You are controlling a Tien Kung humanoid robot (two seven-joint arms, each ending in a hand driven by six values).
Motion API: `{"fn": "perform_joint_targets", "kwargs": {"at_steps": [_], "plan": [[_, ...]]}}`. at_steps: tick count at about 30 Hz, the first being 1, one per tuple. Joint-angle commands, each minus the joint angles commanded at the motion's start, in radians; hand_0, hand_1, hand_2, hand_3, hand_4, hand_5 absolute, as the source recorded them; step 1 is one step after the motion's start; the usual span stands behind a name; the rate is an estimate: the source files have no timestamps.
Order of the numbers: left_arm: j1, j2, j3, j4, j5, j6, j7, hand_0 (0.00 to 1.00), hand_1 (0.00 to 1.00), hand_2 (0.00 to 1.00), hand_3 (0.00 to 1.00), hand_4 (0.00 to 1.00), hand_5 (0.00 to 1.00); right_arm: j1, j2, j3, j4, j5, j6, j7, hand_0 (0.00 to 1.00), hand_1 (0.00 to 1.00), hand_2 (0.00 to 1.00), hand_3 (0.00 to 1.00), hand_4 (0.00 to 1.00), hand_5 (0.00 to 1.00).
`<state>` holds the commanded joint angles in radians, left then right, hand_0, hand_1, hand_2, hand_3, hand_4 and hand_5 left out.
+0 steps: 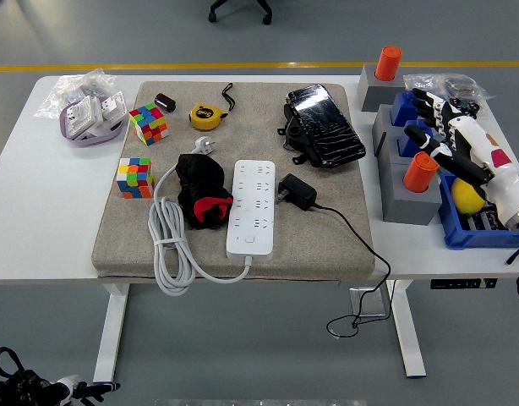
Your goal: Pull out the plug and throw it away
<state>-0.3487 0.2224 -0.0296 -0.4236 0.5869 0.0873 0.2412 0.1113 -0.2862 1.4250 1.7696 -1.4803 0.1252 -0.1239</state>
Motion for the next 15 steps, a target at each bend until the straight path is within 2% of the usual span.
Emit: {"fn": "perform_joint_targets", "kwargs": {"at_steps": [5, 6, 11, 12, 15], "plan": [[-0.003, 0.000, -0.002, -0.001, 0.005, -0.002, 0.001, 0.534, 0.664, 0.693, 0.672, 0.833, 0.715, 0.001, -0.002, -0.016, 0.000, -0.012, 0.000, -0.008, 0.964, 0.934, 0.907, 0.936, 0.998, 0.876], [-0.003, 0.000, -0.002, -0.001, 0.006, -0.003, 0.001, 0.534, 0.664, 0.694, 0.671, 0.833, 0.717, 0.001, -0.002, -0.018, 0.001, -0.016, 0.000, -0.010, 0.904, 0.883, 0.863, 0.902, 0.998, 0.703], [-0.003, 0.001, -0.005, -0.001, 0.011, -0.004, 0.003, 0.534, 0.664, 0.694, 0.671, 0.833, 0.717, 0.001, -0.004, -0.026, 0.001, -0.037, 0.001, -0.010, 0.904, 0.883, 0.863, 0.902, 0.998, 0.703], [-0.003, 0.001, -0.006, -0.001, 0.013, -0.004, 0.004, 0.534, 0.664, 0.694, 0.672, 0.833, 0.714, 0.001, -0.004, -0.027, 0.001, -0.043, 0.002, -0.009, 0.848, 0.835, 0.837, 0.875, 0.998, 0.561], [-0.001, 0.002, -0.008, -0.001, 0.016, -0.005, 0.005, 0.534, 0.664, 0.694, 0.672, 0.833, 0.714, 0.000, -0.002, -0.029, 0.001, -0.059, 0.001, -0.005, 0.848, 0.835, 0.837, 0.875, 0.998, 0.561]]}}
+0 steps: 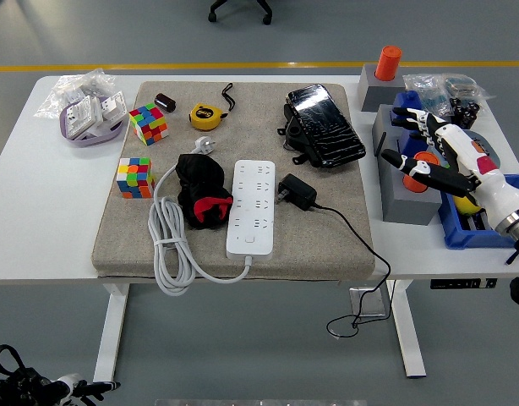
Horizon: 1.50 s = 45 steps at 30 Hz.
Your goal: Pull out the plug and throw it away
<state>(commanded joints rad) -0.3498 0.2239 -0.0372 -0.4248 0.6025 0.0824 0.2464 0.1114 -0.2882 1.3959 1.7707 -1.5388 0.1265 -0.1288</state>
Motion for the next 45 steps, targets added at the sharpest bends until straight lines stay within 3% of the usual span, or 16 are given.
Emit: {"fn": "perform_joint_targets", "kwargs": {"at_steps": [2, 3, 8, 9, 14, 15, 27, 45], "plan": [[0.001, 0.000, -0.001, 0.000, 0.002, -0.001, 0.001, 0.534, 0.664, 0.694, 0.672, 0.833, 0.714, -0.001, 0.001, -0.001, 0.000, -0.012, -0.001, 0.002, 0.848, 0.835, 0.837, 0.875, 0.998, 0.561], [0.002, 0.000, -0.002, 0.000, 0.003, -0.001, 0.002, 0.534, 0.664, 0.693, 0.671, 0.833, 0.714, -0.001, 0.001, -0.002, 0.000, -0.018, -0.002, 0.004, 0.813, 0.816, 0.829, 0.865, 0.998, 0.434], [0.001, 0.001, -0.004, 0.000, 0.006, -0.001, 0.003, 0.534, 0.664, 0.693, 0.671, 0.833, 0.714, 0.000, 0.000, -0.009, 0.000, -0.050, -0.002, 0.010, 0.813, 0.816, 0.829, 0.865, 0.998, 0.434], [0.000, 0.001, -0.004, 0.000, 0.007, -0.002, 0.003, 0.534, 0.664, 0.694, 0.671, 0.833, 0.713, 0.000, 0.000, -0.010, 0.000, -0.056, -0.001, 0.011, 0.777, 0.809, 0.828, 0.873, 0.998, 0.309], [-0.001, 0.001, -0.003, 0.000, 0.007, -0.002, 0.002, 0.534, 0.664, 0.694, 0.671, 0.833, 0.713, 0.001, 0.001, -0.014, 0.000, -0.098, 0.005, 0.010, 0.777, 0.809, 0.828, 0.873, 0.998, 0.309], [-0.001, 0.001, -0.003, 0.000, 0.006, -0.002, 0.002, 0.533, 0.664, 0.694, 0.671, 0.833, 0.713, 0.000, 0.001, -0.015, 0.001, -0.104, 0.006, 0.010, 0.727, 0.784, 0.819, 0.875, 0.998, 0.224], [-0.003, -0.005, 0.006, 0.001, -0.009, 0.003, -0.006, 0.534, 0.664, 0.694, 0.670, 0.832, 0.712, -0.013, 0.008, -0.020, 0.000, -0.107, 0.007, 0.009, 0.726, 0.750, 0.768, 0.848, 0.998, 0.267], [-0.009, 0.000, 0.009, 0.002, -0.024, 0.007, -0.010, 0.534, 0.664, 0.694, 0.671, 0.832, 0.715, -0.009, 0.007, -0.025, 0.002, -0.100, -0.005, 0.007, 0.720, 0.721, 0.740, 0.832, 0.998, 0.237]]}}
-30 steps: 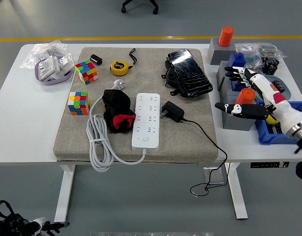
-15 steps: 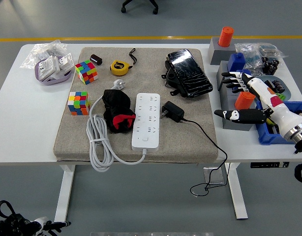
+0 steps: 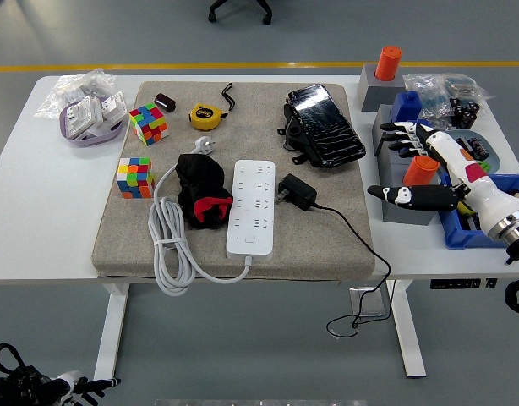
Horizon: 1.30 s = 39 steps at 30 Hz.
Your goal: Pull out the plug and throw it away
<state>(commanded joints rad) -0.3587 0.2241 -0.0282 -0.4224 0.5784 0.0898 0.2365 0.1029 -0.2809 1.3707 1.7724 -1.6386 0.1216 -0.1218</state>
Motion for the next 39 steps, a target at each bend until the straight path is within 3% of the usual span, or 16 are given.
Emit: {"fn": "perform_joint_targets", "kwargs": {"at_steps": [20, 29, 39], "plan": [[-0.011, 0.014, -0.013, 0.002, 0.010, 0.002, 0.003, 0.533, 0.664, 0.694, 0.671, 0.831, 0.734, 0.018, -0.013, -0.032, -0.001, 0.016, -0.013, -0.007, 0.707, 0.699, 0.722, 0.813, 0.998, 0.253], [-0.020, 0.009, -0.031, 0.000, 0.065, -0.005, 0.007, 0.533, 0.664, 0.694, 0.670, 0.834, 0.730, 0.014, -0.018, -0.057, 0.002, 0.029, -0.013, -0.004, 0.715, 0.698, 0.720, 0.810, 0.998, 0.255], [-0.030, 0.019, -0.030, 0.001, 0.042, -0.005, 0.004, 0.533, 0.664, 0.695, 0.670, 0.830, 0.725, 0.021, -0.024, -0.079, 0.004, 0.042, -0.013, -0.004, 0.711, 0.692, 0.708, 0.804, 0.998, 0.264]]}}
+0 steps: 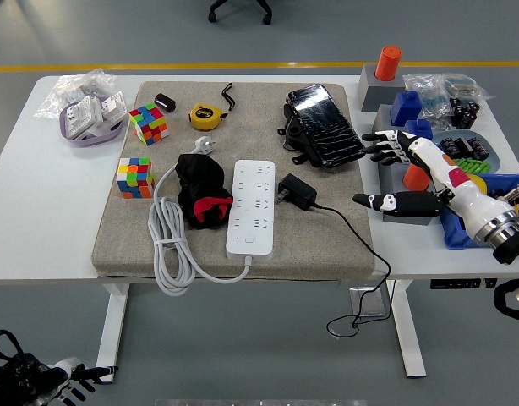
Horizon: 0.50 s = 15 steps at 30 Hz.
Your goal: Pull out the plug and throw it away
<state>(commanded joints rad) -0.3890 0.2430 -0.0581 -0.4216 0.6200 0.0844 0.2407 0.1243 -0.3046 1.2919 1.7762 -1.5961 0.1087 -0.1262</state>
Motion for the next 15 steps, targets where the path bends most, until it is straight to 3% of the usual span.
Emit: {"fn": "perform_joint_targets", "kwargs": {"at_steps": [6, 10, 15], "plan": [[-0.010, 0.011, 0.023, 0.011, -0.061, 0.036, -0.034, 0.528, 0.663, 0.694, 0.645, 0.786, 0.775, 0.004, -0.014, -0.010, 0.003, 0.011, -0.001, 0.001, 0.709, 0.692, 0.706, 0.803, 0.998, 0.270], [-0.001, -0.001, -0.007, 0.007, 0.013, 0.001, 0.012, 0.533, 0.664, 0.692, 0.657, 0.829, 0.744, 0.004, -0.019, 0.000, 0.003, 0.010, -0.001, 0.001, 0.708, 0.691, 0.706, 0.802, 0.998, 0.272], [0.023, -0.021, -0.009, -0.002, 0.033, -0.008, 0.023, 0.532, 0.664, 0.691, 0.654, 0.819, 0.729, 0.003, 0.001, 0.015, 0.003, 0.002, -0.007, 0.003, 0.702, 0.691, 0.705, 0.800, 0.998, 0.274]]}}
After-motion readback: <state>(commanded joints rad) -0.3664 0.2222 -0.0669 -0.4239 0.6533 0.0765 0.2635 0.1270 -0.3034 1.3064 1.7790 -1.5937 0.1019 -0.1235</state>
